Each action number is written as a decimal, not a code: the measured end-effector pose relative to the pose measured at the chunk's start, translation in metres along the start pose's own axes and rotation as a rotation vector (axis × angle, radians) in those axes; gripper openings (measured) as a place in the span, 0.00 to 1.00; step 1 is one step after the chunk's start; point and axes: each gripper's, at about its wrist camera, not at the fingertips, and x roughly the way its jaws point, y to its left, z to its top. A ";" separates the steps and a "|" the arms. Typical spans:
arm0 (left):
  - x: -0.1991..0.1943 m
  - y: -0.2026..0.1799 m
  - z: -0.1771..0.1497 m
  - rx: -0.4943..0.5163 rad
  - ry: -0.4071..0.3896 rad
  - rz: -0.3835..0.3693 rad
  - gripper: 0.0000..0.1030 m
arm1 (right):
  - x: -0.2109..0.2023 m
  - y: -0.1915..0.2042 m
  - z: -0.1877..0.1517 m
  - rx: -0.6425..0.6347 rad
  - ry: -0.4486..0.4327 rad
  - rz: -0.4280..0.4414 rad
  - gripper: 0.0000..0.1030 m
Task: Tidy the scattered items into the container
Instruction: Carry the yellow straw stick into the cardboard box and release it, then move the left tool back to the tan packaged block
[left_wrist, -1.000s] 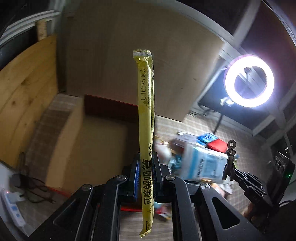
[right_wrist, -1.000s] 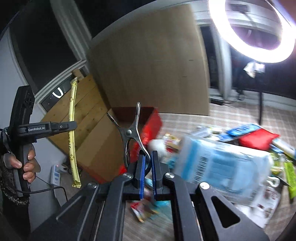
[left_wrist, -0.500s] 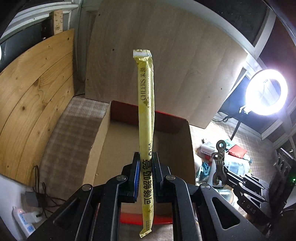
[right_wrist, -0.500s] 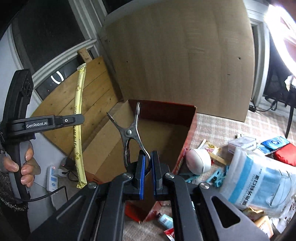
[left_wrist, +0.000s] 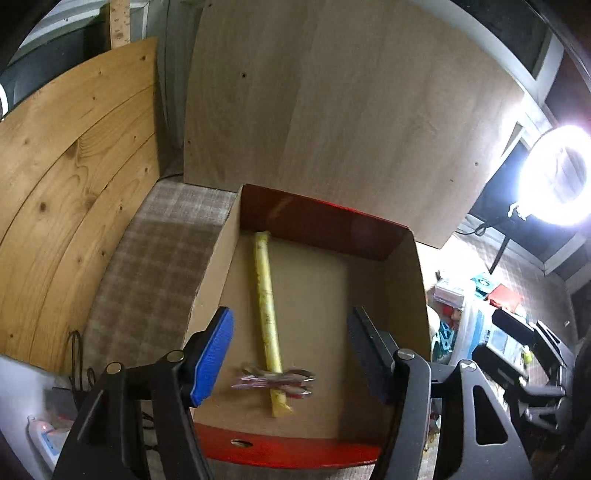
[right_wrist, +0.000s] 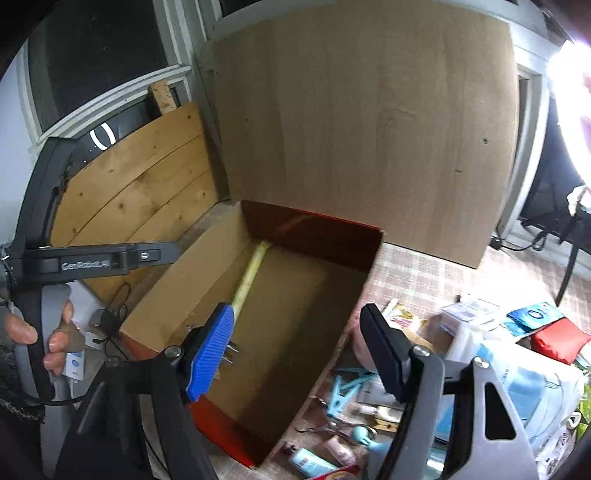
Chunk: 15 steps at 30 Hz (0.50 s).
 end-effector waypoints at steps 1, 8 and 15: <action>-0.002 -0.002 -0.002 0.004 -0.002 -0.006 0.59 | -0.003 -0.004 -0.001 0.003 -0.002 -0.005 0.68; -0.017 -0.039 -0.029 0.077 -0.002 -0.061 0.59 | -0.039 -0.053 -0.032 0.043 -0.002 -0.047 0.68; -0.006 -0.105 -0.076 0.188 0.068 -0.146 0.57 | -0.084 -0.128 -0.082 0.163 0.021 -0.124 0.67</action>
